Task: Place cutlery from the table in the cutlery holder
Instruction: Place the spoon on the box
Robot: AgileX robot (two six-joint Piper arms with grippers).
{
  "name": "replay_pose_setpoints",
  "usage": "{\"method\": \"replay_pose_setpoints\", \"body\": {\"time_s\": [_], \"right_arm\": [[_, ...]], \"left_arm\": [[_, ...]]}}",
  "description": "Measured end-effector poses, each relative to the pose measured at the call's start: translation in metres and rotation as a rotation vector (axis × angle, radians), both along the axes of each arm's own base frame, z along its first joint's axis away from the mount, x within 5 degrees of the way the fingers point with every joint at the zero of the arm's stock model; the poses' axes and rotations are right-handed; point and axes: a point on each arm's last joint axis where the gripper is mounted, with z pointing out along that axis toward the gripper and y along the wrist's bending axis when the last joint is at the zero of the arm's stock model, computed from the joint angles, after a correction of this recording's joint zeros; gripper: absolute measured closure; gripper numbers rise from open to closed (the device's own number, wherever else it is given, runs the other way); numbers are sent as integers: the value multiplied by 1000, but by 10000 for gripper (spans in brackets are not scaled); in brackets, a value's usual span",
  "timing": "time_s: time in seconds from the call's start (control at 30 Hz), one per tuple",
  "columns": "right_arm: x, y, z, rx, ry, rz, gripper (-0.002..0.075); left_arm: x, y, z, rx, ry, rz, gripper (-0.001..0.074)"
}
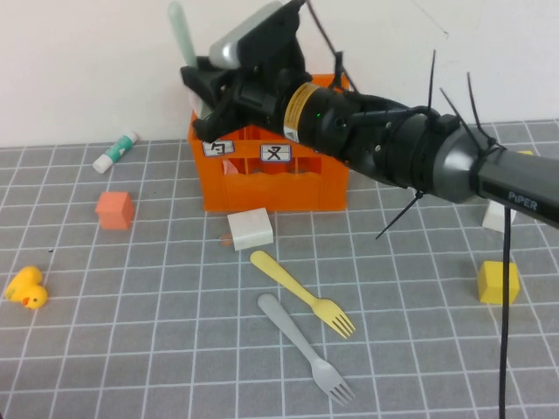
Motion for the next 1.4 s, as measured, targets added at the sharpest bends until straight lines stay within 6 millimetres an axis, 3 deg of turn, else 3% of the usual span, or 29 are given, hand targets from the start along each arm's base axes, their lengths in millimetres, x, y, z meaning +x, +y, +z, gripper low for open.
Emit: {"method": "replay_pose_setpoints", "body": {"time_s": [0.4, 1.1, 1.2, 1.4], "right_arm": [[2, 1, 6, -55, -7, -26, 584], [11, -1, -19, -158, 40, -99, 582], [12, -1, -20, -160, 41, -102, 539], [11, -2, -19, -150, 50, -103, 263]], "left_arm": [[0, 0, 0, -4, 0, 1, 736], [0, 0, 0, -4, 0, 1, 736], [0, 0, 0, -4, 0, 1, 736], [0, 0, 0, 0, 0, 0, 736]]}}
